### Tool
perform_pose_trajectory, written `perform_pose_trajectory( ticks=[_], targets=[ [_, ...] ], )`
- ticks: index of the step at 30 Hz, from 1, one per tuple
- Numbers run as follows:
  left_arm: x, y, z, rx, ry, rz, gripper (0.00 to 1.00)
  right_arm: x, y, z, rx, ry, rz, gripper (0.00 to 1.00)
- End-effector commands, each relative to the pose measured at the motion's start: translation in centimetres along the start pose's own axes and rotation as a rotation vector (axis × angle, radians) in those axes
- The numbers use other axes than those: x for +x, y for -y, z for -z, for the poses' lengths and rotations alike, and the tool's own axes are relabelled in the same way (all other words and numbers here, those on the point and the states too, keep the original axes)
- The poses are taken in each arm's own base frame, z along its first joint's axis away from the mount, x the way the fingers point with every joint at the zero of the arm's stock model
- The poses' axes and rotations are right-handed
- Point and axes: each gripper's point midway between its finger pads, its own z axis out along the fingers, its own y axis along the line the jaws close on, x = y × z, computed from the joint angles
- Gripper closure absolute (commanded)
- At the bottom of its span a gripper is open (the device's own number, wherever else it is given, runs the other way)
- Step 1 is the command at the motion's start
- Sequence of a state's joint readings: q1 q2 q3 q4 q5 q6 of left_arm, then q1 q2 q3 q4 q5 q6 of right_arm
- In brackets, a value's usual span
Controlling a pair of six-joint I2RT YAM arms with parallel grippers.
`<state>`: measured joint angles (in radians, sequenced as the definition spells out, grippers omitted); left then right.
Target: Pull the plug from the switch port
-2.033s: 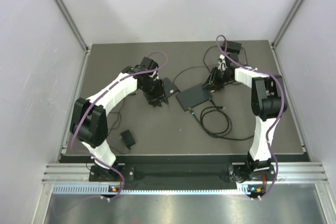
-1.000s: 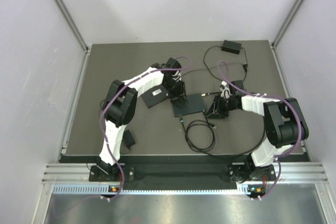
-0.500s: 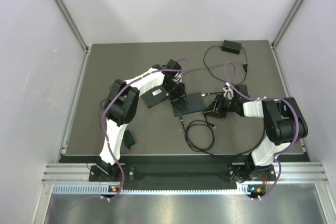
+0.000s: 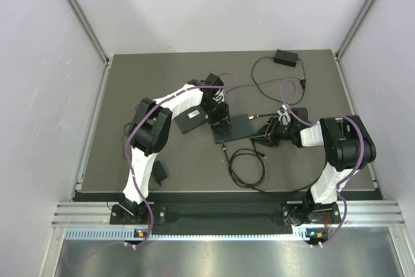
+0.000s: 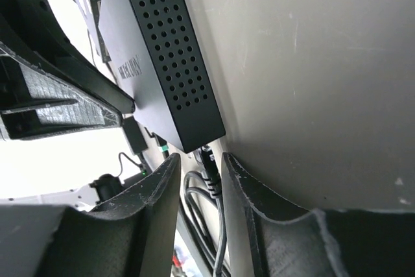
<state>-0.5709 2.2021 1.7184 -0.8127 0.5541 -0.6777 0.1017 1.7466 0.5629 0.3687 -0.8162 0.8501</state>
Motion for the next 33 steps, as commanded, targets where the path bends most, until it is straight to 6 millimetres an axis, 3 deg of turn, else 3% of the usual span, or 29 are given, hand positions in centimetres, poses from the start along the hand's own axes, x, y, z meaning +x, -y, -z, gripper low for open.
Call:
perform_pose_trajectory(
  ticks=[1,17,23,32,33],
  targets=[
    [0.1,-0.2,0.0,0.006,-0.006,-0.011,0.61,-0.7,0.0,-0.3,-0.031,0.028,0.002,0.68],
    [0.5,-0.6,-0.2,0.005,-0.013,-0.001,0.62,-0.1,1.1,-1.0,-0.021,-0.007,-0.098,0.87],
    [0.4,-0.4,-0.2,0.015,-0.014,-0.001,0.62,0.6,1.3,-0.9,-0.001,-0.061,-0.118,1.00],
    [0.1,-0.3,-0.3,0.003,-0.009,0.001,0.62,3.3,4.3,0.1,0.209,-0.302,-0.177,1.00],
    [0.1,-0.4,-0.4,0.002,-0.011,0.006,0.62,2.8,4.1,0.0,0.211,-0.304,-0.168,1.00]
  ],
)
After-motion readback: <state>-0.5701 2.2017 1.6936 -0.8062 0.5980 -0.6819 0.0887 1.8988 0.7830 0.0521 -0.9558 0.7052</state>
